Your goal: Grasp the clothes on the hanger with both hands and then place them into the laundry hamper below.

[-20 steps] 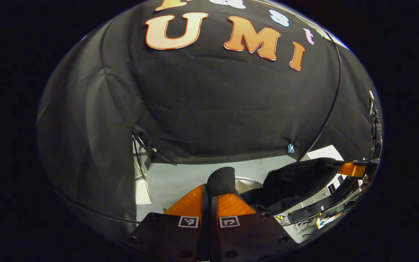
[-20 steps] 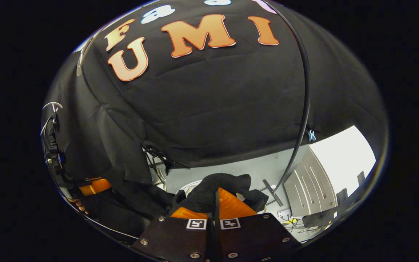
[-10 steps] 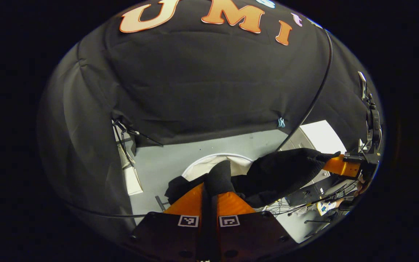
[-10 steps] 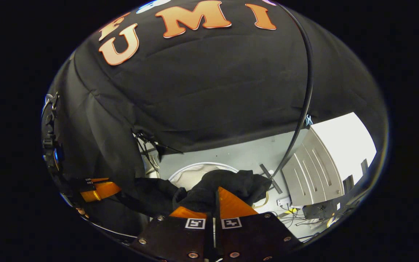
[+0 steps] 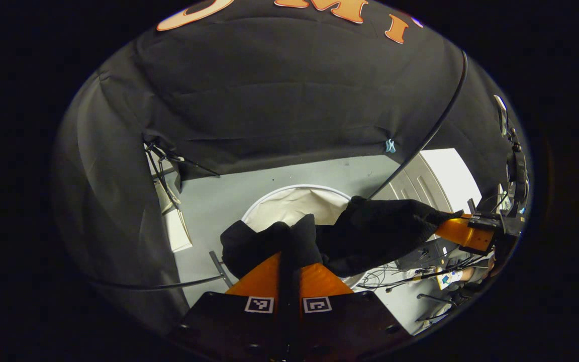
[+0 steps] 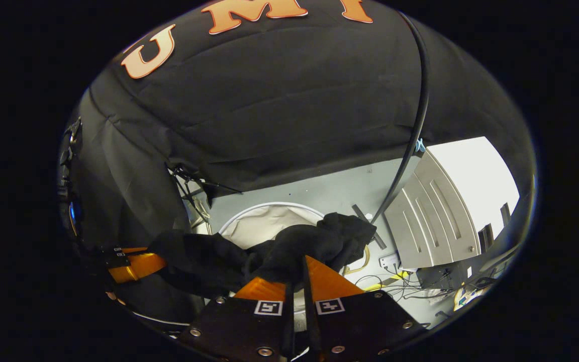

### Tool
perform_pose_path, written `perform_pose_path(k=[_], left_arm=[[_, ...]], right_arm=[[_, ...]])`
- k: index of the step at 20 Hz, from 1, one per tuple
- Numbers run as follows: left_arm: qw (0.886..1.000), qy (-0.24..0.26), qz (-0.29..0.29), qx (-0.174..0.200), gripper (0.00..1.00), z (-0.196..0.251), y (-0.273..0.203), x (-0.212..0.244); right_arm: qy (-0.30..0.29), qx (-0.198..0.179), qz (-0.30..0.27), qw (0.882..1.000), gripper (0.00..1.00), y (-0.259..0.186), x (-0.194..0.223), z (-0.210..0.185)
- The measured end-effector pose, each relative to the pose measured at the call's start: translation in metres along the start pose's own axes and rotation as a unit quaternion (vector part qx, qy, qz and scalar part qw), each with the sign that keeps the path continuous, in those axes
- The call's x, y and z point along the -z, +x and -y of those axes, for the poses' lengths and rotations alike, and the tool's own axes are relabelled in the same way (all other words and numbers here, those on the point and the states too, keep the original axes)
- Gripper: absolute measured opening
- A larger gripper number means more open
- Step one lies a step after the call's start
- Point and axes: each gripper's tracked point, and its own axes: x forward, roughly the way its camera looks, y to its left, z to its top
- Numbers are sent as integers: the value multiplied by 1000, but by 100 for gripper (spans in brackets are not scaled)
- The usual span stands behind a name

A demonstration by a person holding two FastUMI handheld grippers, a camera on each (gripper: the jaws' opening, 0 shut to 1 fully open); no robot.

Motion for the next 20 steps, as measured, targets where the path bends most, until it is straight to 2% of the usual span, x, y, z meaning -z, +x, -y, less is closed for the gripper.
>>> perform_pose_path(k=[4, 5, 6, 7, 8, 9, 10, 11, 12, 13, 15, 16, 18, 20], left_arm=[[1000, 0, -29, 0, 12, 4, -10, 13], [999, 1, -33, -3, 19, 8, -5, 18], [999, 0, -35, -3, 16, 10, 0, 21], [999, -2, -38, -1, 20, 12, 2, 24], [999, -7, -39, 0, 23, 11, 2, 25], [999, -11, -41, -1, 39, 10, 1, 27], [999, -15, -39, -1, 55, 10, 0, 25], [999, -19, -39, 0, 60, 14, -4, 24], [999, -21, -38, -4, 76, 16, -7, 24], [999, -25, -34, -5, 92, 17, -13, 24], [999, -34, -19, -13, 92, 18, -25, 19], [999, -39, -10, -22, 93, 17, -31, 16], [998, -42, 11, -43, 96, 15, -45, 10], [997, -44, 31, -55, 100, 20, -61, 6]], right_arm=[[-5, -4, -5, 1000, 12, -1, -1, 2], [-7, -2, -2, 1000, 13, -3, -2, 4], [-7, 0, 0, 1000, 18, -7, -2, 7], [-7, 4, 0, 1000, 10, -11, -1, 11], [-6, 6, 1, 1000, 28, -14, 0, 15], [-3, 7, 3, 1000, 34, -18, 0, 17], [0, 7, 6, 1000, 46, -21, -2, 19], [4, 8, 10, 1000, 43, -28, -3, 23], [9, 7, 15, 1000, 57, -33, -5, 26], [12, 6, 18, 1000, 60, -40, -7, 30], [14, 3, 27, 1000, 72, -57, -16, 39], [13, 3, 33, 999, 82, -64, -21, 46], [9, -1, 43, 999, 92, -86, -31, 59], [-1, -2, 58, 998, 94, -110, -44, 74]])
